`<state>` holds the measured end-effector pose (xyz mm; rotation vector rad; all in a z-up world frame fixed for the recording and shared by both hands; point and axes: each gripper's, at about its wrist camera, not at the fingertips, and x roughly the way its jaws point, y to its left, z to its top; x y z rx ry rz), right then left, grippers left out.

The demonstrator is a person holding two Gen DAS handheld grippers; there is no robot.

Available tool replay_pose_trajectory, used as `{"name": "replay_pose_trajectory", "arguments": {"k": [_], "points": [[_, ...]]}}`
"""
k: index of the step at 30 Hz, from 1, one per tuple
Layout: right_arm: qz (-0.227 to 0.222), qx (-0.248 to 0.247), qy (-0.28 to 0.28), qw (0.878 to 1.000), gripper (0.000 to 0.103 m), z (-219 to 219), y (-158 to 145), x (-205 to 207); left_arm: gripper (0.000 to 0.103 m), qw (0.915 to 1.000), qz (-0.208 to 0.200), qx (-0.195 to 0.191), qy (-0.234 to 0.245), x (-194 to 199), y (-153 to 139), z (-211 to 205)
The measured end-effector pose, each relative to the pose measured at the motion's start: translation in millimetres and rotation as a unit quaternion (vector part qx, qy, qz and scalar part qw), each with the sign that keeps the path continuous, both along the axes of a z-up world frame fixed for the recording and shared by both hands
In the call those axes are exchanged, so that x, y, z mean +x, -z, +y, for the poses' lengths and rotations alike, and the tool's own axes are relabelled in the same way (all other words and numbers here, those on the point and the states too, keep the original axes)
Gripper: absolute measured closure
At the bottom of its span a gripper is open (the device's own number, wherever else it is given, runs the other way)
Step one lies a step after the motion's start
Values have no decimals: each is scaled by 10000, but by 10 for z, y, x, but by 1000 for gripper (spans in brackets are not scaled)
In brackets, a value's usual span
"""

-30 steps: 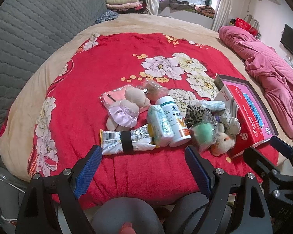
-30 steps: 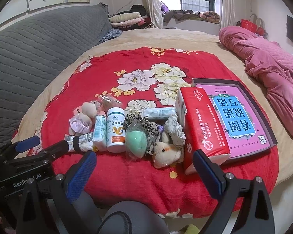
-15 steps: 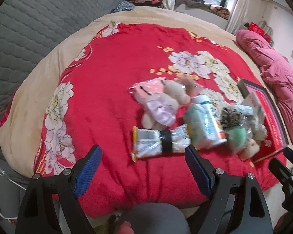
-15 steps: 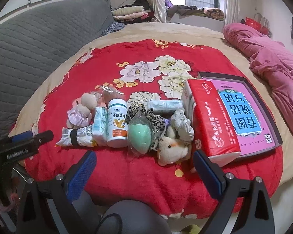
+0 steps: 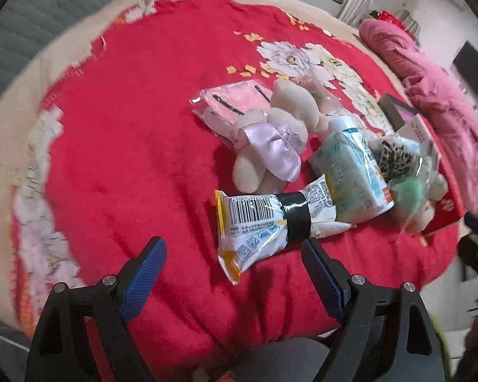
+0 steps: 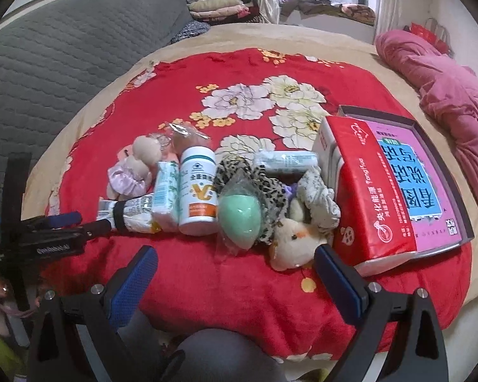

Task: Organize soft objects
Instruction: 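Grasp the teddy bear with the left tool while the right grasps the sponge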

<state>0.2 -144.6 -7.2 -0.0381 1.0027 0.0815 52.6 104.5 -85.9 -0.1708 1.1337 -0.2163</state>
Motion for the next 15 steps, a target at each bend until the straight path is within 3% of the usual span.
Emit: {"name": "replay_pose_trajectory", "arguments": {"k": [4, 10, 15], "points": [[21, -14, 33, 10000, 4, -16, 15, 24, 15, 9994, -190, 230, 194, 76, -51, -34], [45, -18, 39, 10000, 4, 6, 28, 62, 15, 9959, -599, 389, 562, 291, -361, -233], [-11, -26, -28, 10000, 4, 85, 7, 130, 15, 9964, -405, 523, 523, 621, -293, -325]]}}
